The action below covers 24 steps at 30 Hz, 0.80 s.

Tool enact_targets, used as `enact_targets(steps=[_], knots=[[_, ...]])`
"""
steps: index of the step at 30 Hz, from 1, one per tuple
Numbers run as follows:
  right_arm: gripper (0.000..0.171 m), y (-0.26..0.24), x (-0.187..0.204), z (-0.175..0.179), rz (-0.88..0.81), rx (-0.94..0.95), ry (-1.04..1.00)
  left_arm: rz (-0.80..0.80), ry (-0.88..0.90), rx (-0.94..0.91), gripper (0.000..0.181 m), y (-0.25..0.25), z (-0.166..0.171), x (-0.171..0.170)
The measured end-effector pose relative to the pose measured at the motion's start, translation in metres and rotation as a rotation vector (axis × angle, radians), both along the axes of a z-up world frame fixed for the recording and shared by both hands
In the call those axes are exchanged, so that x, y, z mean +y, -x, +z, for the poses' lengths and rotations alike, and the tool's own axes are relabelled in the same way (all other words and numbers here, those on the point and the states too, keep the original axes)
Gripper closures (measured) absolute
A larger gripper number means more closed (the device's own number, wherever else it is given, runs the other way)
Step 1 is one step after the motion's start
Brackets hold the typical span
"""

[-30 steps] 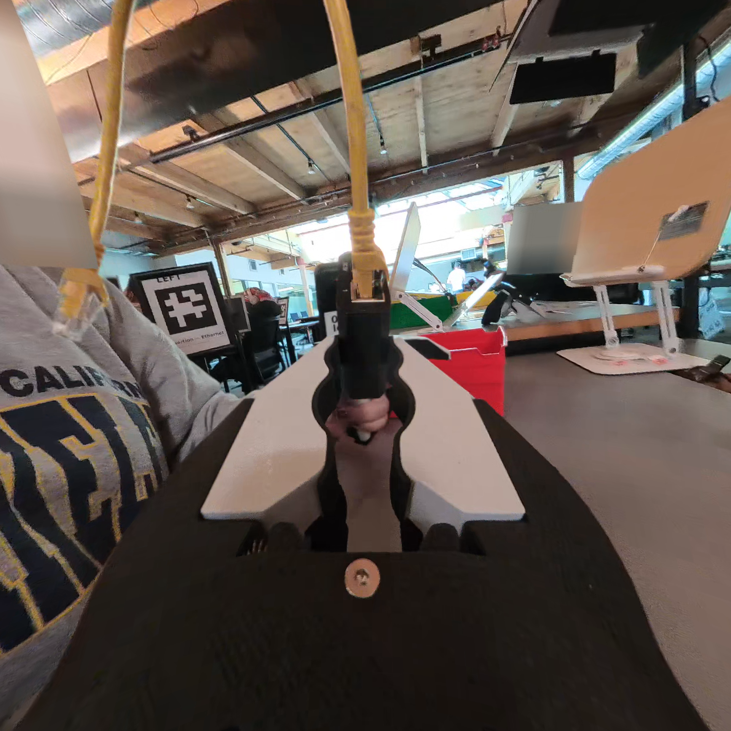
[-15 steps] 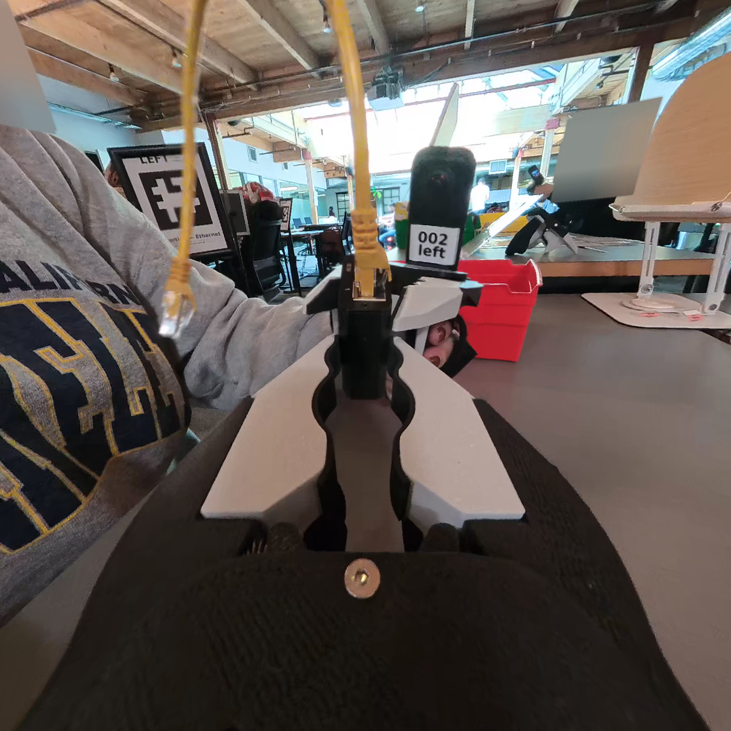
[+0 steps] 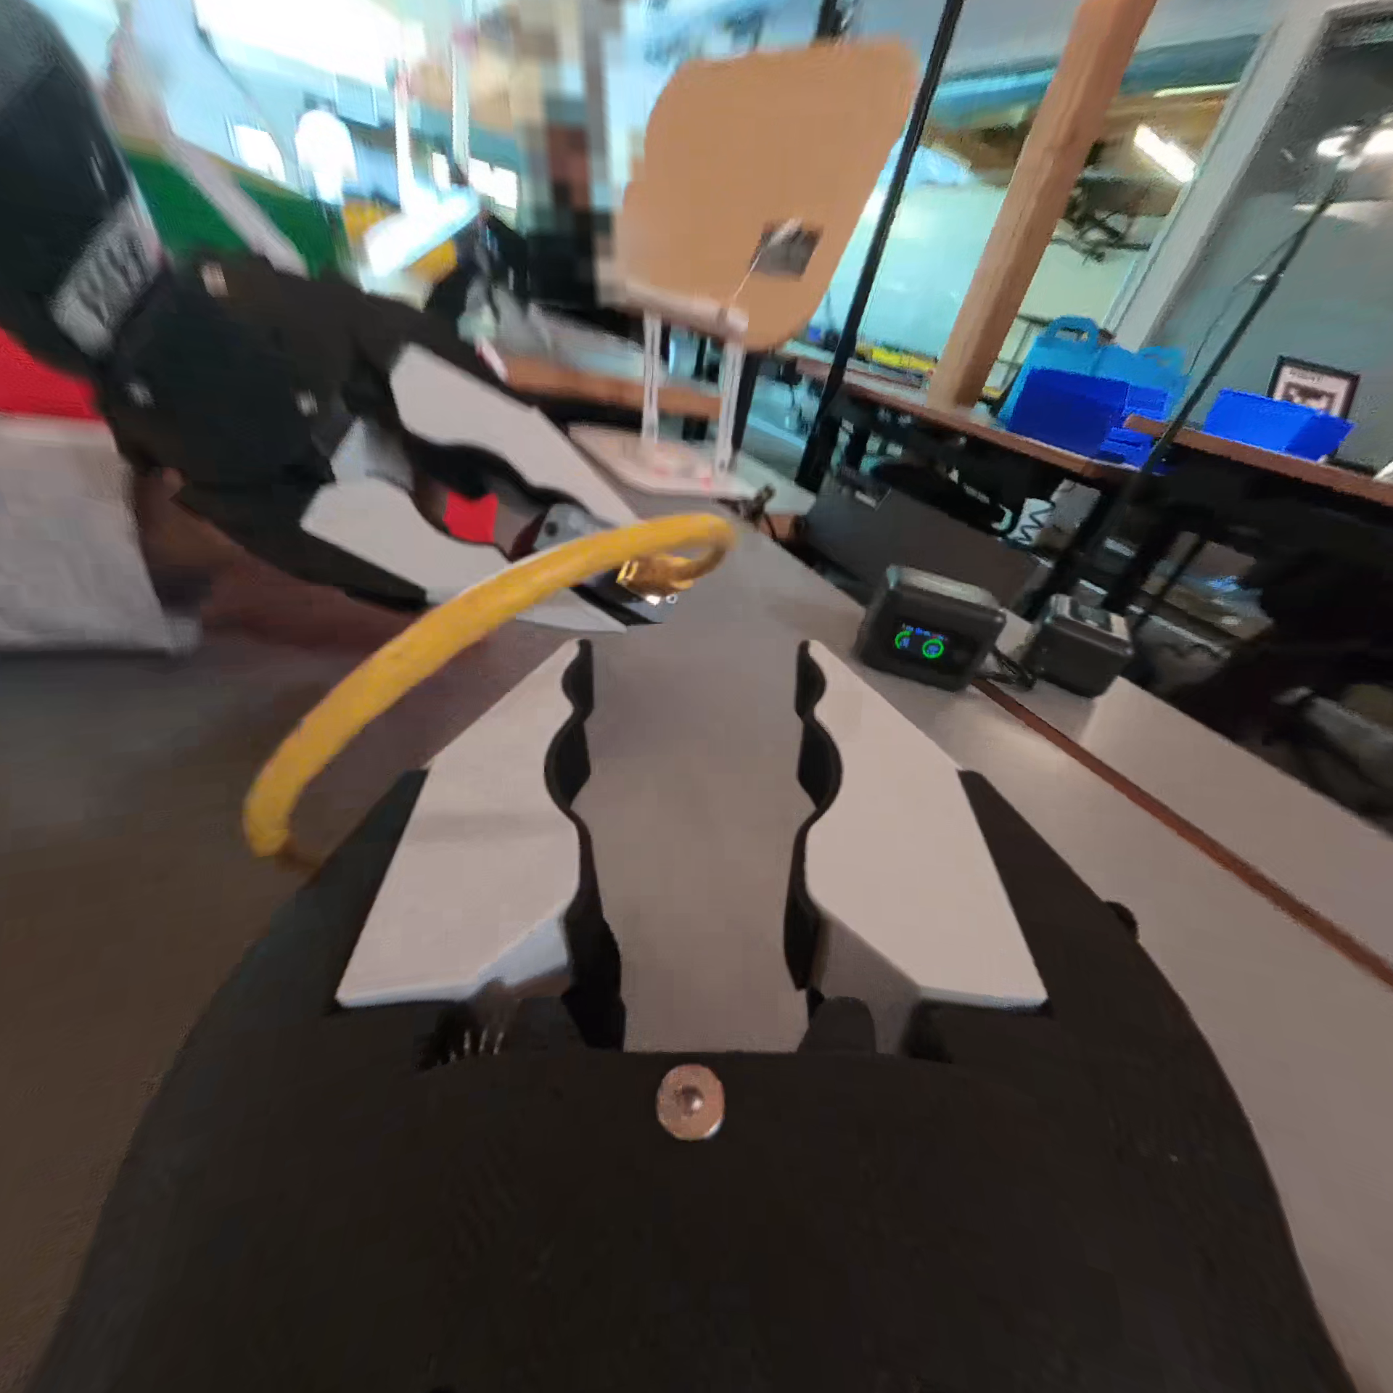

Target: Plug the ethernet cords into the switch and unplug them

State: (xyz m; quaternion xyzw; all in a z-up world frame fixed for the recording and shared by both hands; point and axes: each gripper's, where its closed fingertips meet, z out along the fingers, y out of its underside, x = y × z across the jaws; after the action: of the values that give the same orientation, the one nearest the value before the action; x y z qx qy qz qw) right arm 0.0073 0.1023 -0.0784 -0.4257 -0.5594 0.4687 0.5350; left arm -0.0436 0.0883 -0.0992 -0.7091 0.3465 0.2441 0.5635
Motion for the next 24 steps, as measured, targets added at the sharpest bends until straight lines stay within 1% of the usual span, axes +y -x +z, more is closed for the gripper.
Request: enact_targets(steps=[3, 5, 7, 9, 10, 14, 17, 19, 24], knots=[[0.11, 0.013, -0.007, -0.026, -0.04, -0.125, -0.246, -0.041, 0.025, 0.078, 0.159, -0.011, -0.015, 0.004], [0.111, 0.018, -0.014, -0.038, -0.033, -0.172, -0.375, -0.091, 0.057, 0.138, 0.159, -0.018, -0.024, 0.003], [0.118, 0.019, -0.018, -0.047, -0.042, -0.208, -0.512, -0.129, 0.103, 0.155, 0.159, -0.022, -0.035, 0.0], [0.134, 0.018, -0.018, -0.053, -0.064, -0.228, -0.622, -0.156, 0.151, 0.159, 0.159, -0.024, -0.044, -0.003], [0.139, 0.018, -0.018, -0.053, -0.076, -0.231, -0.661, -0.166, 0.169, 0.153, 0.159, -0.024, -0.047, -0.005], [0.143, 0.02, -0.017, -0.056, -0.125, -0.267, -0.769, -0.166, 0.235, 0.153, 0.159, -0.024, -0.054, -0.008], [0.153, 0.02, -0.021, -0.063, -0.11, -0.301, -0.828, -0.161, 0.261, 0.174, 0.159, -0.025, -0.058, -0.009], [0.158, 0.02, -0.024, -0.067, -0.087, -0.318, -0.833, -0.17, 0.263, 0.178, 0.159, -0.026, -0.059, -0.01], [0.158, 0.02, -0.027, -0.074, -0.072, -0.347, -0.849, -0.183, 0.293, 0.176, 0.159, -0.029, -0.065, -0.013]])
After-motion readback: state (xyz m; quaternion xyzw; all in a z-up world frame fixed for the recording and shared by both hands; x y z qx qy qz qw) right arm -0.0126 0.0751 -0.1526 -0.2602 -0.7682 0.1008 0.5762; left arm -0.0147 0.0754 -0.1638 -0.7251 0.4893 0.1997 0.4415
